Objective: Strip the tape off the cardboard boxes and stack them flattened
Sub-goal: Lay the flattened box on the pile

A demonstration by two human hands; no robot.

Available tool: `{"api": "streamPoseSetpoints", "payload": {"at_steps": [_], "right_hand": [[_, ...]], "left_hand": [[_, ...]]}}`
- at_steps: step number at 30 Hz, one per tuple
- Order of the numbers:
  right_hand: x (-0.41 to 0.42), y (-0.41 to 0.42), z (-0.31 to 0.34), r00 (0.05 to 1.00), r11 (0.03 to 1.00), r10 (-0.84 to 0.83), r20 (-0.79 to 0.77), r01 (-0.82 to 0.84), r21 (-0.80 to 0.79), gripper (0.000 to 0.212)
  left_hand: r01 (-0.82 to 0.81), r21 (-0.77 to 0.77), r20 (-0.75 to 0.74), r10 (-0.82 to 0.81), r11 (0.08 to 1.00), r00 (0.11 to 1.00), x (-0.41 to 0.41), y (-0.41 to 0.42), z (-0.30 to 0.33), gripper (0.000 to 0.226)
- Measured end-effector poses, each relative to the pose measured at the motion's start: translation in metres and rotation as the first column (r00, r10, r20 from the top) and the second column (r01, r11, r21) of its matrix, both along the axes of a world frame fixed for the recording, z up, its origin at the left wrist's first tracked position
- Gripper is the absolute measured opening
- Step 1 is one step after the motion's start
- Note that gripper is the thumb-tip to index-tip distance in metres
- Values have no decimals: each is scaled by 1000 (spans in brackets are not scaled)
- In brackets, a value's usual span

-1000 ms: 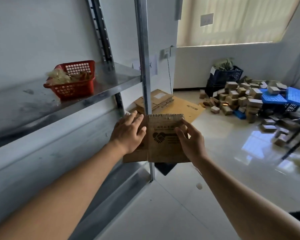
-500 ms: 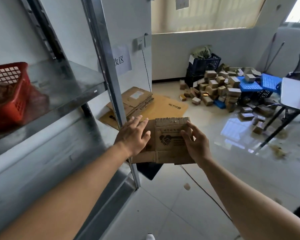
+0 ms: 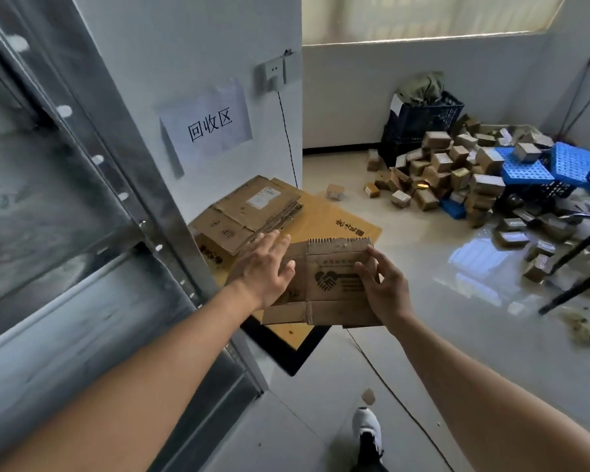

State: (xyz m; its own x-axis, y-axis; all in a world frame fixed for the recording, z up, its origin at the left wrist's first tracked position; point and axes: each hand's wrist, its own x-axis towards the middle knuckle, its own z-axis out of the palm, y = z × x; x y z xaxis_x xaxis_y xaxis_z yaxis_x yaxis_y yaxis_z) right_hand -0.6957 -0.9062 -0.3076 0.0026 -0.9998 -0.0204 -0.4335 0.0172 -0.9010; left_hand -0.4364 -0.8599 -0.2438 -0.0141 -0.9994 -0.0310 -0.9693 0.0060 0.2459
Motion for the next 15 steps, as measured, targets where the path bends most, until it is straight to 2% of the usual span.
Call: {"api": "streamPoseSetpoints", "payload": {"at_steps": [8,12,15], "right_hand": [[16,-148,-8,971,965,228,66,-235,117,54],[31,-206,-6,944,934,329,35,-330,136,64],[45,-235,-8,917,909,400,14,-398,122,73]], "left_hand": [[-313,39,-30,314,949,949,5,-89,-21,64],[-426,77,-74,431,901,899,4,-117,-20,63],[-484,86,-37,488,871,872,11,-139,-20,63]]}}
